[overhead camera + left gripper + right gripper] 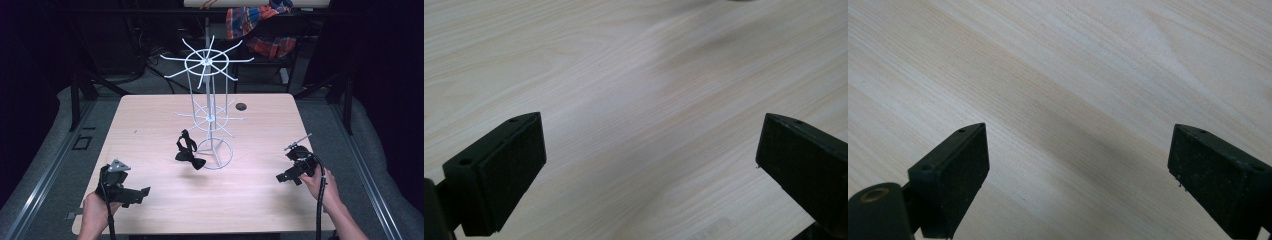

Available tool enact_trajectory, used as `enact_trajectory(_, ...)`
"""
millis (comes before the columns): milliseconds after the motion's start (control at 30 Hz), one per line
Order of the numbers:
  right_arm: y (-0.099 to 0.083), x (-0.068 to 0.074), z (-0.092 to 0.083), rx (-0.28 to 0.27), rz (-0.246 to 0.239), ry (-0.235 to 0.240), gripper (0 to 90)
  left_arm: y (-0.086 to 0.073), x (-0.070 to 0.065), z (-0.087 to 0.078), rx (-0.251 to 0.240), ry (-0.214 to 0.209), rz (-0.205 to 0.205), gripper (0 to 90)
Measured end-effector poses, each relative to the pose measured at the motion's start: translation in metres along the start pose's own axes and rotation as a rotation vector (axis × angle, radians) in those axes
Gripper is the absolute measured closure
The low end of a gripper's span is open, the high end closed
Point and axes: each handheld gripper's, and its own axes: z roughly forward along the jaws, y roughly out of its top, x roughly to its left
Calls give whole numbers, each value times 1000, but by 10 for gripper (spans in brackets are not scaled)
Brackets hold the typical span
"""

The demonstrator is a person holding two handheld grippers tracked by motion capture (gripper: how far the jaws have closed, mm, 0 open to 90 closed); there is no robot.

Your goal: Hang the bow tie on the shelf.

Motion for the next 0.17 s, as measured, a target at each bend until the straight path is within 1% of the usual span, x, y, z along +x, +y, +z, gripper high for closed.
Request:
enact_trajectory(33,0,0,-1,7,-7,0,91,0,0,0,-2,1,-9,0)
enact_trajectory(67,0,0,-1,8,-9,-1,91,-1,1,1,-2,0,-9,0)
enact_trajectory(100,0,0,0,-9,-10,-2,91,-1,1,1,4,-5,-12,0)
enact_trajectory(167,0,0,0,-16,-8,2,91,-1,1,2,1,0,-14,0)
